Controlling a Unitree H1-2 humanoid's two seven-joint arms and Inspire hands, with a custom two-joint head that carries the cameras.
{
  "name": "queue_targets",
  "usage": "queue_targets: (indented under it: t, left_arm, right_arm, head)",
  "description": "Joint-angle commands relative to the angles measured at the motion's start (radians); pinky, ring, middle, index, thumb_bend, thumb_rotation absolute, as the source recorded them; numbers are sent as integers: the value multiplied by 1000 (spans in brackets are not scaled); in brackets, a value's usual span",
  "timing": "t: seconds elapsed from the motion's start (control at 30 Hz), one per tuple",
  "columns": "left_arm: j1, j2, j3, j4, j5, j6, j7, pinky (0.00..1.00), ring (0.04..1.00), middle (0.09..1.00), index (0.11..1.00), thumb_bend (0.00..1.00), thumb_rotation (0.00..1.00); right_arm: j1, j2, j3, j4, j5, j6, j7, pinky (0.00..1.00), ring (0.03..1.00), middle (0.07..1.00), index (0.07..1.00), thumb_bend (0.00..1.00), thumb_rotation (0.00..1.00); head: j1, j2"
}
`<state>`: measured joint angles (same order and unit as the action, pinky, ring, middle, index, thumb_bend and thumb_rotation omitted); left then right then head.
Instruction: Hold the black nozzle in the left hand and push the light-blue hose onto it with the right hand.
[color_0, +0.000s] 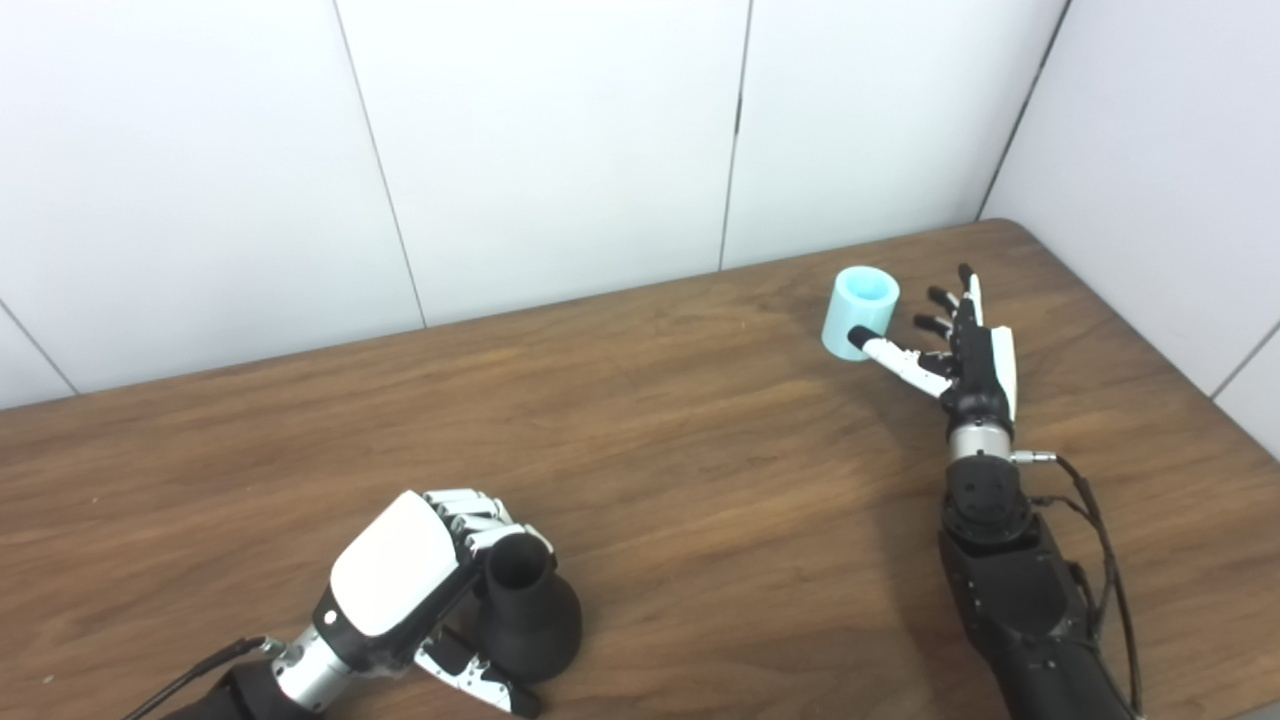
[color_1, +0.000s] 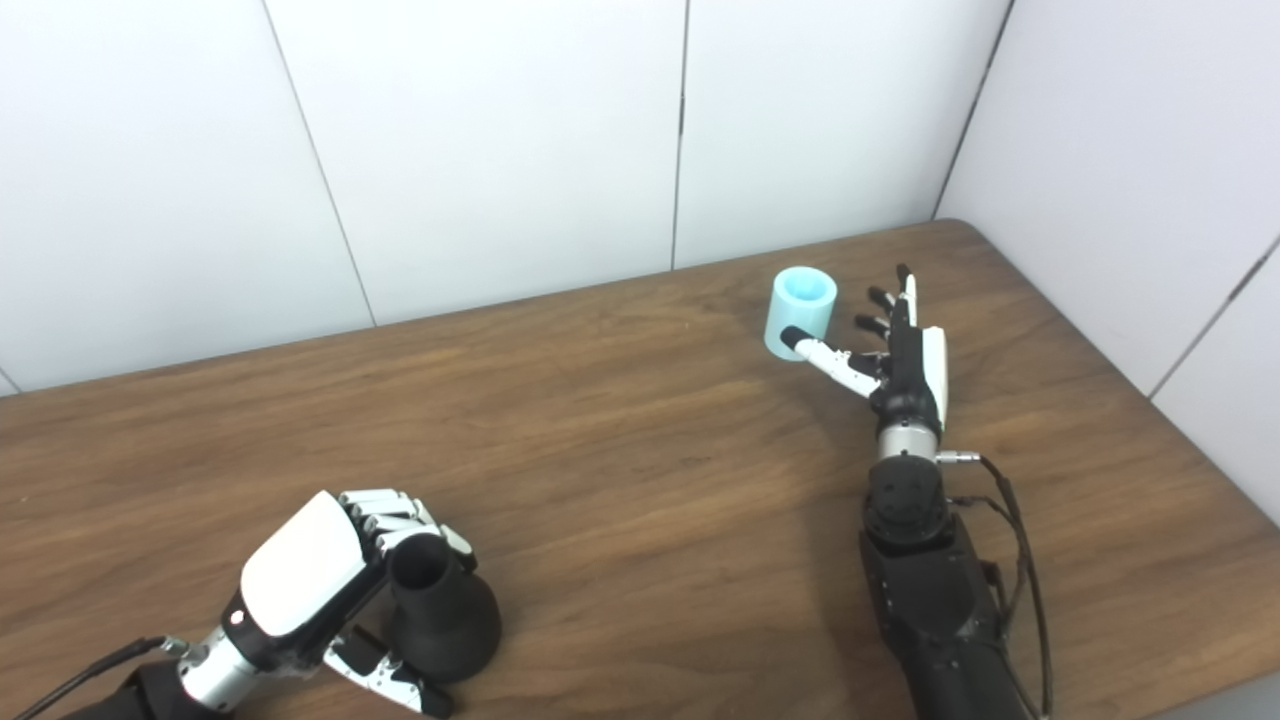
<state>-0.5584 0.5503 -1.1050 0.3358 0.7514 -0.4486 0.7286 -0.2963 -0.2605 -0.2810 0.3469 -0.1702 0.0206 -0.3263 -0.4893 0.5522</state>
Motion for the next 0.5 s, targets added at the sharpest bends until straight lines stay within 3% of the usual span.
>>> queue_targets:
  t: [0.0,0.03,0.1,0.2,0.27,0.37,0.47]
  left_arm:
    - [206,-31,-97,59,-58,-21,21,446,512,491,476,523,0]
    - [207,-29,-97,57,-60,-21,20,446,512,492,475,523,0]
    - [211,-24,-96,51,-64,-21,13,449,513,493,474,523,0]
    - [218,-17,-91,41,-64,-21,5,447,514,491,476,523,0]
    - [224,-12,-85,32,-66,-21,-5,452,518,492,476,523,0]
    - [228,-7,-81,26,-63,-21,-4,452,517,493,475,522,0]
    - [234,-2,-74,17,-71,-21,-20,453,518,494,474,522,0]
  right_arm:
    - [-43,-19,26,10,-20,-12,-2,653,829,900,986,1000,445]
    - [-47,-20,29,14,-17,-10,1,689,844,910,984,1000,438]
    - [-54,-18,33,18,-8,-6,6,594,760,812,986,1000,434]
    - [-67,-23,47,35,-21,-8,0,592,772,826,986,1000,432]
    - [-74,-28,56,49,-26,-15,-1,654,812,861,985,1000,445]
    - [-79,-35,76,49,-40,-5,3,835,938,972,988,1000,443]
    - [-86,-41,95,52,-52,5,6,813,931,974,987,1000,453]
  head:
    - [-1,1]
    - [0,1]
    - [1,1]
    - [4,4]
    - [6,5]
    - [6,6]
    - [8,7]
